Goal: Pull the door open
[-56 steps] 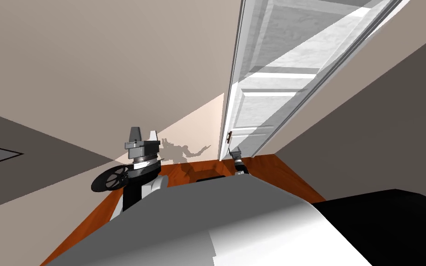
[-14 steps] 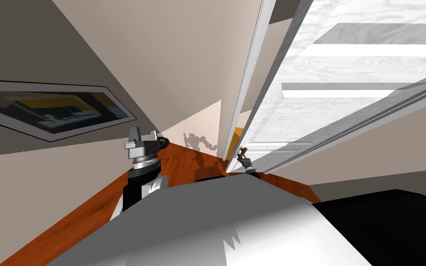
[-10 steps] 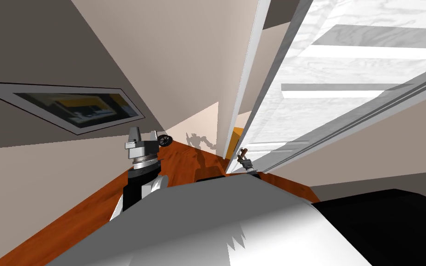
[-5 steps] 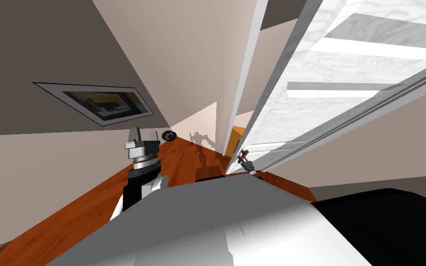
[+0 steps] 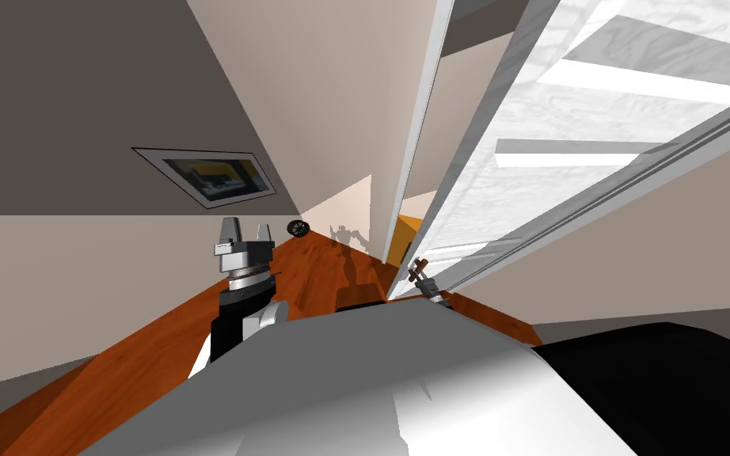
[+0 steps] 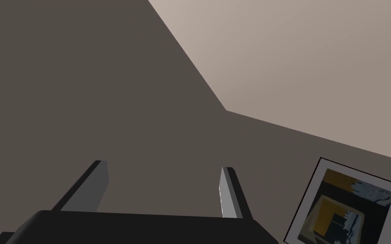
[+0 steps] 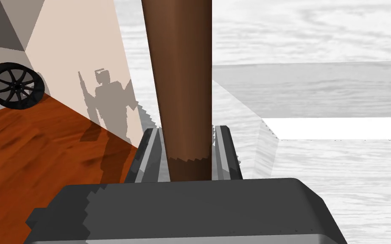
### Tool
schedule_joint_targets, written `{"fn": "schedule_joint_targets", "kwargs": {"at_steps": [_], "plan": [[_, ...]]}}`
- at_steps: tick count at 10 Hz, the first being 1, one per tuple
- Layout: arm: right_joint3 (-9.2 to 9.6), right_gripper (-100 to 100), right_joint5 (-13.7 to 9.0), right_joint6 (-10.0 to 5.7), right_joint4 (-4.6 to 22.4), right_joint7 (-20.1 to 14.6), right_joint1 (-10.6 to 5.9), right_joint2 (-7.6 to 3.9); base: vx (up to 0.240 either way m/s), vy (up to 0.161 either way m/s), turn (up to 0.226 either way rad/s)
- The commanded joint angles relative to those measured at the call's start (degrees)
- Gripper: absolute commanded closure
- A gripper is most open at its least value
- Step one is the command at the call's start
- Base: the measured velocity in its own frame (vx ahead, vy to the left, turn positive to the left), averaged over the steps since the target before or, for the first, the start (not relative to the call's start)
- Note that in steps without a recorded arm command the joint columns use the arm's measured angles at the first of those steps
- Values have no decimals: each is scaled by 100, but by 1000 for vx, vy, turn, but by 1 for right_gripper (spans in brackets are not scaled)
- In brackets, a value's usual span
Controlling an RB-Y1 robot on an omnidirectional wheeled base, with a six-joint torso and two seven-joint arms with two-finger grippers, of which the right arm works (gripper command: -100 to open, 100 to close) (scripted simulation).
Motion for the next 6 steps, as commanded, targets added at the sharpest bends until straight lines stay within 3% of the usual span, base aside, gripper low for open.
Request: {"fn": "schedule_joint_targets", "kwargs": {"at_steps": [1, 5, 6], "plan": [[94, 100, 41, -120, 92, -78, 19, -19, -245, -97, 147], [276, 100, 110, -418, 271, -262, 61, -131, -239, -72, 143], [236, 100, 92, -351, 192, -226, 65, -135, -91, -27, 23]]}}
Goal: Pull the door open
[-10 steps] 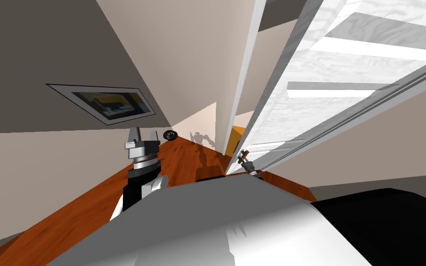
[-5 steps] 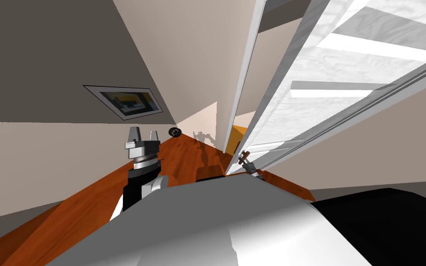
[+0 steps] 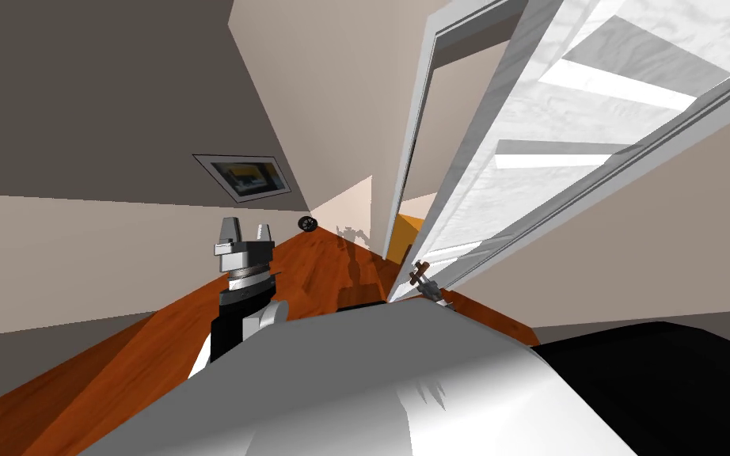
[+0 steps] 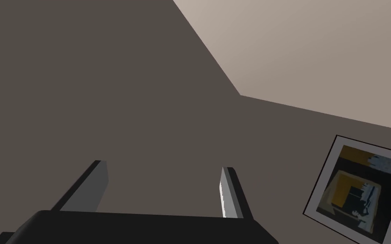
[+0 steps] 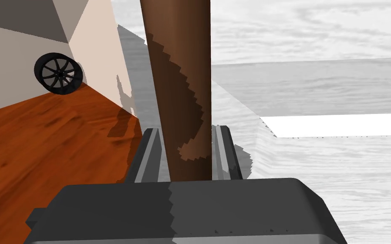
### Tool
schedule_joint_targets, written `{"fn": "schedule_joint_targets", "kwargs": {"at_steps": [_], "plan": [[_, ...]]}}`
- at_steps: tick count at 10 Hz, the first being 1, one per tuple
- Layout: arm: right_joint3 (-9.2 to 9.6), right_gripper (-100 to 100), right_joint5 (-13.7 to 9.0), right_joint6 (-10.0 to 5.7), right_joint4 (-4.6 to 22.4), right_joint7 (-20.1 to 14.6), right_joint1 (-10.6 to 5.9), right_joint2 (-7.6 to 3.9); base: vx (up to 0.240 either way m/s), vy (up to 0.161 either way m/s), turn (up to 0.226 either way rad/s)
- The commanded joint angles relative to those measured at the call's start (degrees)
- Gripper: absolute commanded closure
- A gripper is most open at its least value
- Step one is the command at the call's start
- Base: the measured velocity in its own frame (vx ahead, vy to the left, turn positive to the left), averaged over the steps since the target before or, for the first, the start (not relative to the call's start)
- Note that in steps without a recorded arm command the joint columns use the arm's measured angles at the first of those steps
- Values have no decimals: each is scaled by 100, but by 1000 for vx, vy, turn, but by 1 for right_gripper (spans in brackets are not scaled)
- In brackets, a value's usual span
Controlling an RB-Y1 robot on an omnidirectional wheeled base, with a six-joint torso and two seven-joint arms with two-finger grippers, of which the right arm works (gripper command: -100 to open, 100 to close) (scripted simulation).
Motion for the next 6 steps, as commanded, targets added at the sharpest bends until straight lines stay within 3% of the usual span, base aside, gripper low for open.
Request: {"fn": "schedule_joint_targets", "kwargs": {"at_steps": [1, 6], "plan": [[50, 100, -14, -65, 56, -27, -9, -13, -160, -28, 144], [218, 100, -60, -282, 243, -116, -41, -57, -214, -83, 177]]}}
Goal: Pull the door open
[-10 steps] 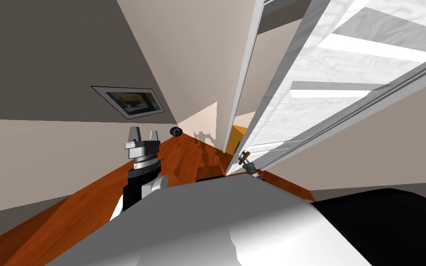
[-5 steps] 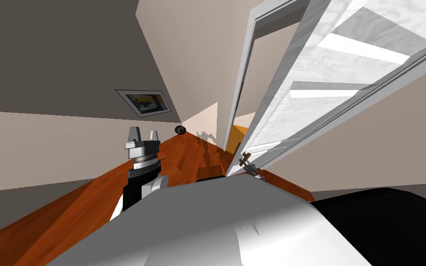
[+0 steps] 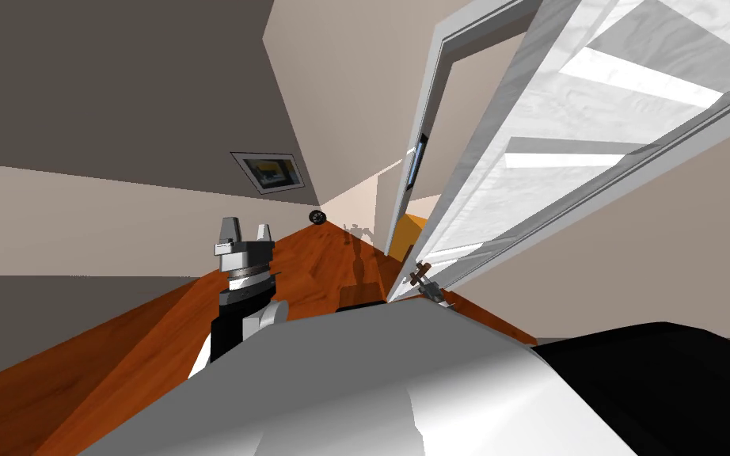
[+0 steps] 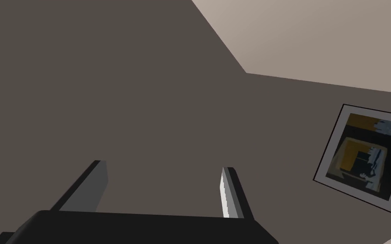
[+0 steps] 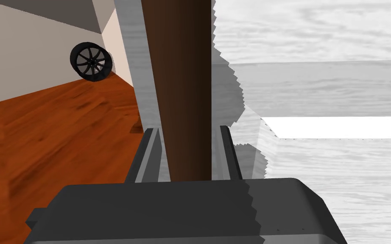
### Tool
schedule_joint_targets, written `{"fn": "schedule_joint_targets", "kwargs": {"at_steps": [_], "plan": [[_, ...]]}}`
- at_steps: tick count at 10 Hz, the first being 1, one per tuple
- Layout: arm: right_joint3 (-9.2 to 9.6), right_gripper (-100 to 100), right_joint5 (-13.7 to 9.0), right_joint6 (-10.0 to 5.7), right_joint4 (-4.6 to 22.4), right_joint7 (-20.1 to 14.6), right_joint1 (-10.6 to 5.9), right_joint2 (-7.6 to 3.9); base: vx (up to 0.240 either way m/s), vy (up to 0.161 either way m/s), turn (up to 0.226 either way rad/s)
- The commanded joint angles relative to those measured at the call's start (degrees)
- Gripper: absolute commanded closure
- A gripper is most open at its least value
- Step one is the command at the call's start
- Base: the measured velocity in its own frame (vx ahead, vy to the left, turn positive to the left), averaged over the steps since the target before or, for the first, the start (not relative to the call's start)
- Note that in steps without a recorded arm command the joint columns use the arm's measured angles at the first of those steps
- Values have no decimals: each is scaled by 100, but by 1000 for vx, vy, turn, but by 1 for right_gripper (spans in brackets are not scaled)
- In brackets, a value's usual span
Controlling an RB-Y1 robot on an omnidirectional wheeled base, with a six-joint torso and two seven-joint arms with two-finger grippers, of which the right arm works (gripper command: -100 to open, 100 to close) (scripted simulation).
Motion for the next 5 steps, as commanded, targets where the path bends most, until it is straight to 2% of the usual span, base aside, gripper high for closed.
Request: {"fn": "schedule_joint_targets", "kwargs": {"at_steps": [1, 4, 5], "plan": [[71, 100, -10, -82, 99, -47, -6, -8, -213, -60, 162], [157, 100, -34, -194, 196, -93, -22, -30, -201, -69, 137], [135, 100, -28, -176, 186, -87, -40, -20, -98, -39, 41]]}}
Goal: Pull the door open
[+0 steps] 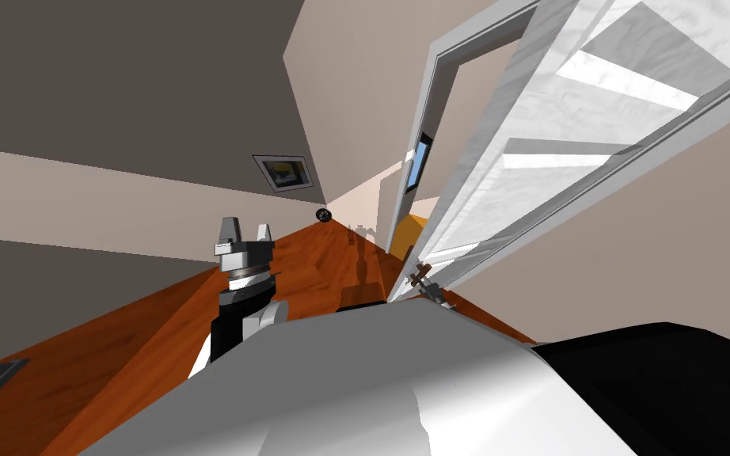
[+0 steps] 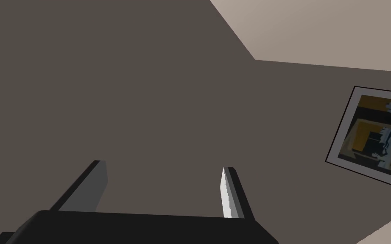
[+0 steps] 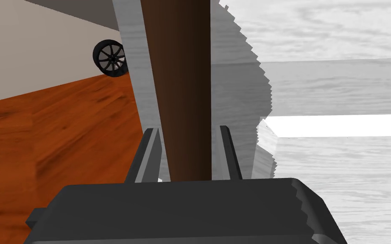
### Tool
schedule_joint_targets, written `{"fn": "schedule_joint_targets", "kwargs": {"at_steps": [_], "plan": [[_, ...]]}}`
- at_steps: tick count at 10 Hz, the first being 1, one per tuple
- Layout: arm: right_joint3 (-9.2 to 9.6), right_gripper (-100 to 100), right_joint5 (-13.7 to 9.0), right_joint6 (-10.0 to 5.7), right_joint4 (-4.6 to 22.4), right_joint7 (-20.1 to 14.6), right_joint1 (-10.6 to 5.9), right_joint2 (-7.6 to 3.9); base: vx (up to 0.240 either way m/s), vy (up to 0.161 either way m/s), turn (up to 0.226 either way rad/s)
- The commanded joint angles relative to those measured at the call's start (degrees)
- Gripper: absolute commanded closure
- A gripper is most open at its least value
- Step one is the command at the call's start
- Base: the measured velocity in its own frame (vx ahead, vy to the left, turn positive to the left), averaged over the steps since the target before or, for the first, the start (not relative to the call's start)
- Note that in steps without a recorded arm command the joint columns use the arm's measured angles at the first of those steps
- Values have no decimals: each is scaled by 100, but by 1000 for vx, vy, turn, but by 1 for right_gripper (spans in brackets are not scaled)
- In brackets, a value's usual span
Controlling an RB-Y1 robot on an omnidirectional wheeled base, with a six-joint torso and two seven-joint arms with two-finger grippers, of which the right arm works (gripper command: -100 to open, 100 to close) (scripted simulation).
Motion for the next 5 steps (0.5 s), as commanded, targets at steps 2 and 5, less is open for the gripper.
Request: {"fn": "schedule_joint_targets", "kwargs": {"at_steps": [2, 5], "plan": [[40, 100, -6, -37, 56, -29, -28, -7, -139, -42, 132], [105, 100, -17, -99, 149, -77, -74, -18, -182, -69, 134]]}}
